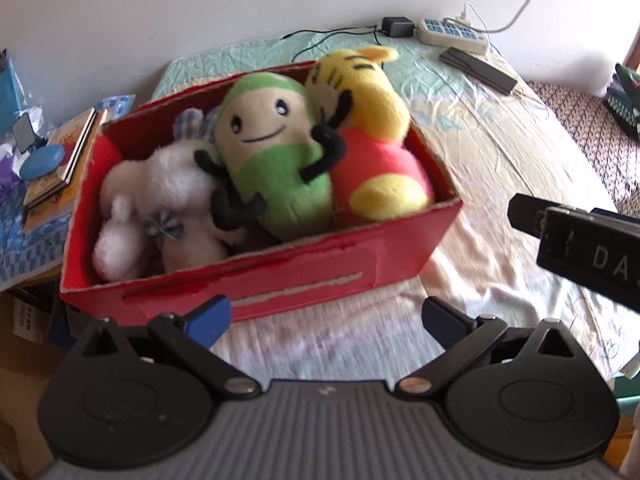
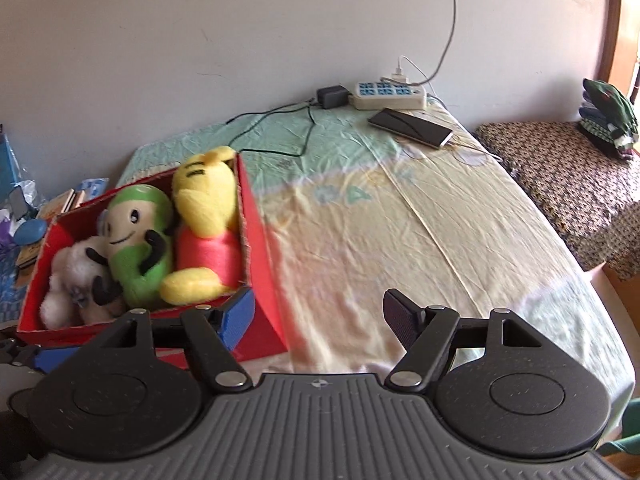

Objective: Organize objects

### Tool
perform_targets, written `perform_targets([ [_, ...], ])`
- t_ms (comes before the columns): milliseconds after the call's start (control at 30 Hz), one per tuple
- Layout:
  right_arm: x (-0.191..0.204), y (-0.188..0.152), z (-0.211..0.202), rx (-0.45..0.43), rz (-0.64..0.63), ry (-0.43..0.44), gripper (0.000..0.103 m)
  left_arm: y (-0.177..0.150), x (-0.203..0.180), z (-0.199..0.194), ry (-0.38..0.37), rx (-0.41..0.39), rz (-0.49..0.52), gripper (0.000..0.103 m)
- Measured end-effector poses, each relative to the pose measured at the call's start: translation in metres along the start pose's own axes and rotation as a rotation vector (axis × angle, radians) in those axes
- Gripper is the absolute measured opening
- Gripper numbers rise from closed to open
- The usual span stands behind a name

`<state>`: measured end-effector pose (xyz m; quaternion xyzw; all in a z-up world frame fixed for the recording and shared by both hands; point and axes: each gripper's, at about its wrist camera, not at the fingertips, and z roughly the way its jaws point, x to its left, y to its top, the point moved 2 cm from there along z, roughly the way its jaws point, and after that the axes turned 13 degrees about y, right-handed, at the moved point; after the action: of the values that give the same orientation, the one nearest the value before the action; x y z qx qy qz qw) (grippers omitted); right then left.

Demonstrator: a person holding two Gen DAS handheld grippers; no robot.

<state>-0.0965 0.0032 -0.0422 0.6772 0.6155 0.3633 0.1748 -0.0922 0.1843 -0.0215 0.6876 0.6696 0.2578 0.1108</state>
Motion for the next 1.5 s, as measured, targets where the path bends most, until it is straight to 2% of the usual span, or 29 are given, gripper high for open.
perform_targets([
  [367, -0.037, 0.0, -0.002, 0.049, 0.019, -0.033, 0.074, 0.003, -0.039, -0.008, 0.048, -0.001, -0.003, 0.101],
  [567, -0.062, 0.004, -0.004, 0.089, 0.012, -0.059, 0.074, 0.003, -0.066, -0.009, 0.073, 0.026, 0.001, 0.101],
  [833, -0.078, 0.006, -0.004, 0.102, -0.006, -0.027, 0.074, 0.003, -0.077, -0.014, 0.111, 0.02, -0.029, 0.1],
  [1100, -0.052, 0.016, -0.004, 0.097, -0.071, 0.058, 0.074, 0.002, -0.056, -0.027, 0.158, -0.007, -0.096, 0.1],
  [1500, 0.015, 0.023, 0.004, 0.096, -0.155, 0.16, 0.074, 0.0, 0.009, -0.03, 0.215, -0.035, -0.182, 0.101],
])
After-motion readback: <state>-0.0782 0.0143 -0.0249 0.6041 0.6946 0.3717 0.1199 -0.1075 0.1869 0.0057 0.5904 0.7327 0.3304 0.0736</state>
